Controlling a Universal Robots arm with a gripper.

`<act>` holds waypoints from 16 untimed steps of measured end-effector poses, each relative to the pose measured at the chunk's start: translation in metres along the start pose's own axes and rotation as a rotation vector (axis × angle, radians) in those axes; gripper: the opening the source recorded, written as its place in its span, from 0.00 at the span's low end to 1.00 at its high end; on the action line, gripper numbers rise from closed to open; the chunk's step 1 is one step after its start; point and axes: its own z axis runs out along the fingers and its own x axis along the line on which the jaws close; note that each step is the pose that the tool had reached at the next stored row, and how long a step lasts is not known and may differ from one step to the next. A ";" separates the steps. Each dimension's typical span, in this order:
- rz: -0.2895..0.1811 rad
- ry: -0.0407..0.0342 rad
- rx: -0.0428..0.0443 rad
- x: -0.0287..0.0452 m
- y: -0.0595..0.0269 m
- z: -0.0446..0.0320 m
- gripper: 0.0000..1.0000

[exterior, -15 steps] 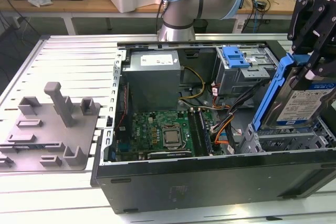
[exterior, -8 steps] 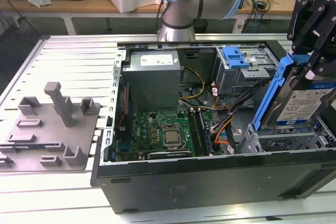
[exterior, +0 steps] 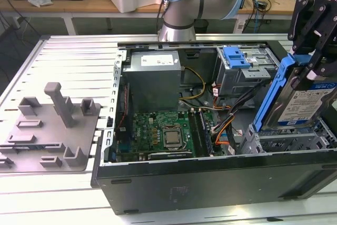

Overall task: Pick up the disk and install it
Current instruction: 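Insert the disk into the insertion slot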

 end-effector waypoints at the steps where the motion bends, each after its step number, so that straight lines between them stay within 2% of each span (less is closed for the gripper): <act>1: 0.000 0.0000 -0.0002 0.0000 0.0001 -0.0003 0.37; 16: 0.005 0.0016 -0.0055 0.0011 0.0000 -0.0009 0.37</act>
